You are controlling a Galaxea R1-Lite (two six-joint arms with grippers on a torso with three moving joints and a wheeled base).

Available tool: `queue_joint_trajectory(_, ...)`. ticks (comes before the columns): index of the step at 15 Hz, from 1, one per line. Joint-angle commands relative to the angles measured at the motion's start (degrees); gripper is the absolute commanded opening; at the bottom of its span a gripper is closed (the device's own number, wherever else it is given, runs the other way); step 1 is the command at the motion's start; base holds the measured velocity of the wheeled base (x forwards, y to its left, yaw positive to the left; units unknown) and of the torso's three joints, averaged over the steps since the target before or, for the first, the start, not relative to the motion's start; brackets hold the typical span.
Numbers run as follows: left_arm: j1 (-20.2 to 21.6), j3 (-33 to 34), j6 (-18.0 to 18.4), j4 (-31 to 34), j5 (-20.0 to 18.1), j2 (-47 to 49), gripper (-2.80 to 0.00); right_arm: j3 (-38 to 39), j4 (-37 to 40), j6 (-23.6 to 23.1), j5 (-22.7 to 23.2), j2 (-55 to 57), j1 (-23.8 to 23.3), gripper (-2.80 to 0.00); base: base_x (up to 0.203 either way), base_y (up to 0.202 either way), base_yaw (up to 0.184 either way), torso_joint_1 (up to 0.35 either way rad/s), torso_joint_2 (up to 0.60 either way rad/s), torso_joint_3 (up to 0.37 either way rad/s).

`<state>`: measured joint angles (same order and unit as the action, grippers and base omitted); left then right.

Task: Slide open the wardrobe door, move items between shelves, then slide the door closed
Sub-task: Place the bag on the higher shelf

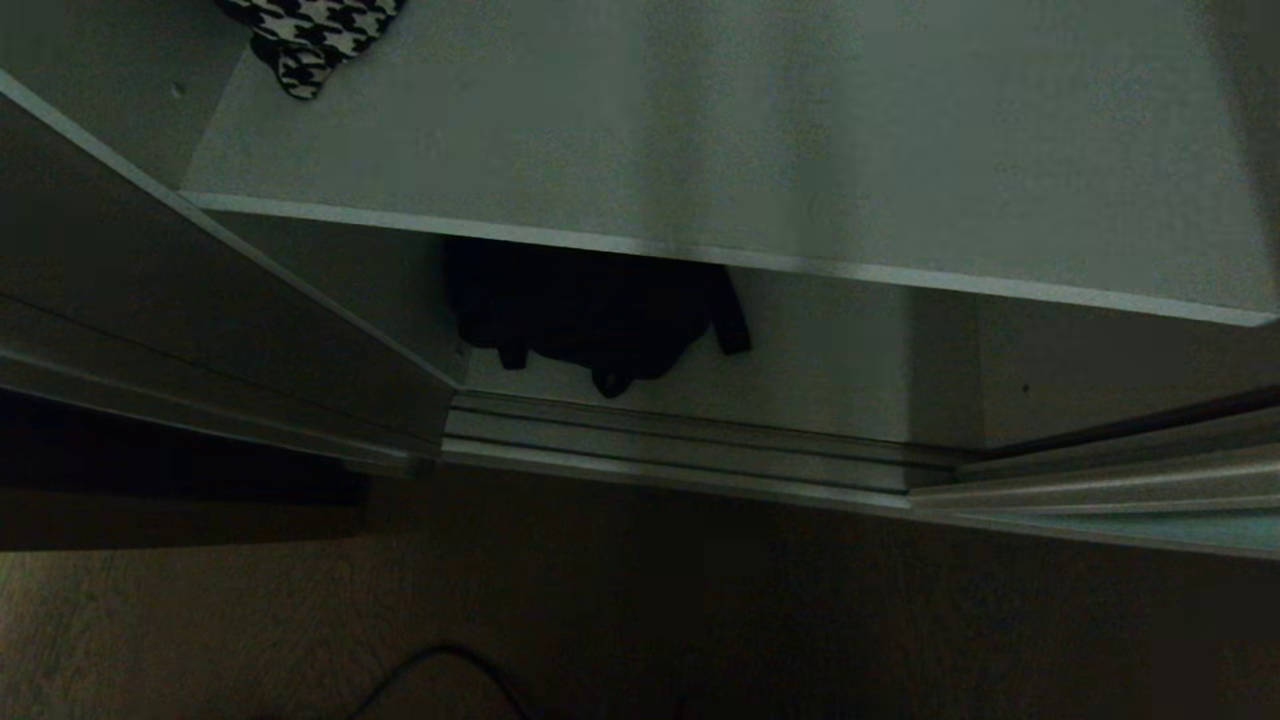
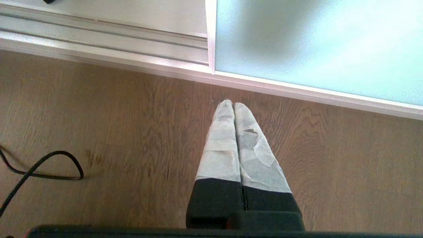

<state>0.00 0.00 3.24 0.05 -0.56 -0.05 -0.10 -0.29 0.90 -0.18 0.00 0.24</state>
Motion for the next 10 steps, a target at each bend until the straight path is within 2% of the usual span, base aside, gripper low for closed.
queue_joint_trajectory(1,0.00,-0.32,0.62,-0.52,0.04,0.05,-2.80,0.01,-0.06,-0.02,0.01,-0.09,0.02,-2.80,0.000,0.000,0.000,0.000,0.00,0.000)
queue_joint_trajectory(4,0.00,-8.53,0.39,0.89,-1.17,0.06,-2.80,0.01,-0.05,-0.02,0.01,-0.09,0.02,-2.80,0.000,0.000,0.000,0.000,0.00,0.000)
queue_joint_trajectory(7,0.00,-21.13,-0.31,12.31,-6.25,3.84,-2.80,0.01,0.03,-0.02,0.01,-0.09,0.02,-2.80,0.000,0.000,0.000,0.000,0.00,0.000)
queue_joint_trajectory(10,-0.07,-25.84,-6.08,15.41,-12.62,18.92,-2.80,0.06,-0.06,-0.02,0.01,-0.09,0.02,-2.80,0.000,0.000,0.000,0.000,0.00,0.000)
